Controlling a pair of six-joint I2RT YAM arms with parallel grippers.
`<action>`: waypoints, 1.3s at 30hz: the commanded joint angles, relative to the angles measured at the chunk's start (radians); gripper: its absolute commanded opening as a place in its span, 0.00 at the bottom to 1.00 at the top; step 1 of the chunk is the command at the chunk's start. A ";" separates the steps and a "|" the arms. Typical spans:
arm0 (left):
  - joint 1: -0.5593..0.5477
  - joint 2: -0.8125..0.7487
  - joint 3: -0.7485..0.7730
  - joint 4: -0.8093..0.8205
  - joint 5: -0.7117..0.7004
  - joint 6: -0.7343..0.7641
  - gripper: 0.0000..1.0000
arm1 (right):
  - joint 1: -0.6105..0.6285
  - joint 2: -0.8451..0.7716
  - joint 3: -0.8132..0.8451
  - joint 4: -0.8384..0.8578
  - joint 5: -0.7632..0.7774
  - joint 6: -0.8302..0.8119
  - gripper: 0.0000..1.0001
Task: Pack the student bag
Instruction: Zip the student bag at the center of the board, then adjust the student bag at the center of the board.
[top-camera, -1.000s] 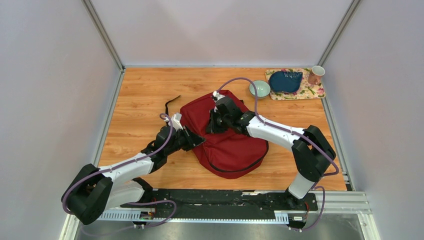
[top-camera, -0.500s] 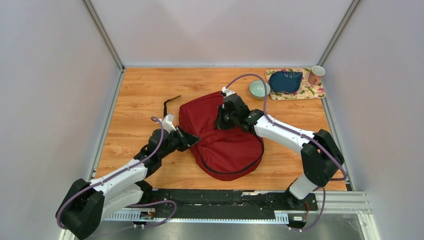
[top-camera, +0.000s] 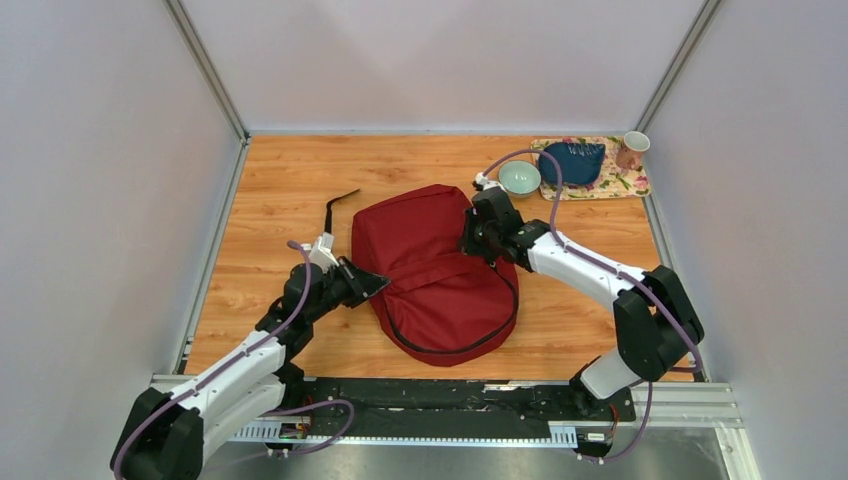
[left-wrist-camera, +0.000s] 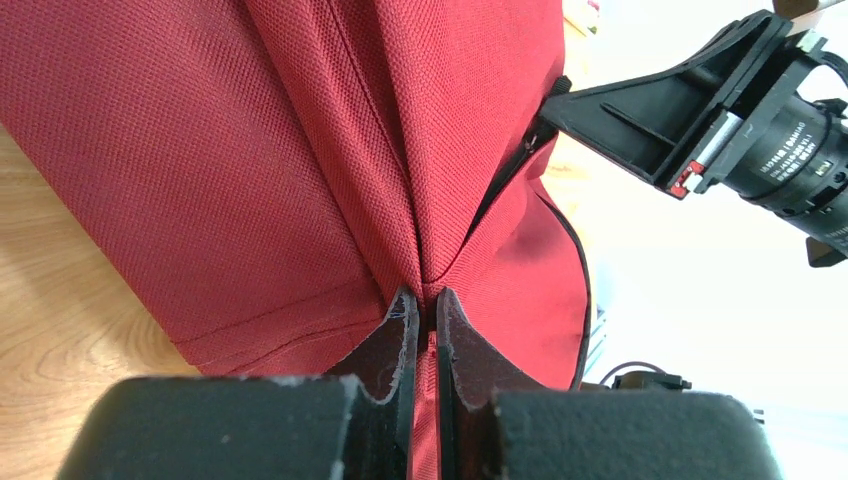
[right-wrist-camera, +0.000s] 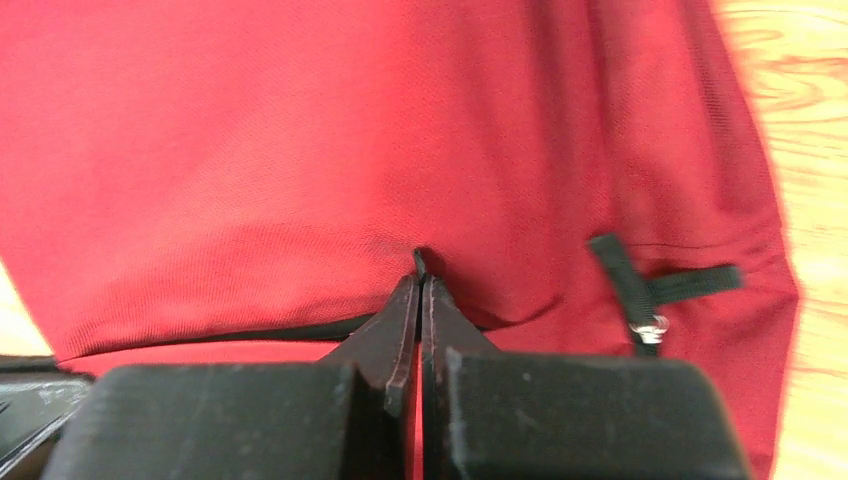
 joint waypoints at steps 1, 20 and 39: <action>0.046 -0.045 -0.005 -0.034 0.030 0.029 0.00 | -0.064 -0.061 -0.035 0.009 0.082 -0.032 0.00; 0.105 0.001 0.119 -0.211 0.104 0.173 0.33 | -0.156 -0.220 -0.230 0.052 -0.083 -0.032 0.48; 0.105 -0.081 0.055 -0.305 0.150 0.239 0.78 | -0.158 -0.492 -0.644 0.229 -0.304 0.200 0.70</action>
